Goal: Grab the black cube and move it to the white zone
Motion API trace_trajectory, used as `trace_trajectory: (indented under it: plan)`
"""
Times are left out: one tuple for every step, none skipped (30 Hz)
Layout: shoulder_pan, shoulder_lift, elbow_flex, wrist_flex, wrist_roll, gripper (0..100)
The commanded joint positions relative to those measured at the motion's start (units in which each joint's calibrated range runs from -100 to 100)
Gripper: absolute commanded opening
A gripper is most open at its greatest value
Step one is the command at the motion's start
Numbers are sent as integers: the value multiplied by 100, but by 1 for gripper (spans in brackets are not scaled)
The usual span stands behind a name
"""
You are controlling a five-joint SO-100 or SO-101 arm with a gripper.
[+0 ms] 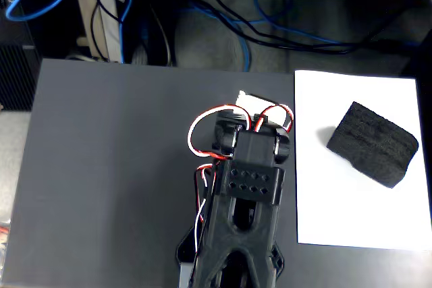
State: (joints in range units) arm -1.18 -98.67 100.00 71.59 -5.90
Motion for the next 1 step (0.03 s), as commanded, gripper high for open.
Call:
trace_trajectory:
  plan:
    - [0, 43, -9, -75, 3, 1]
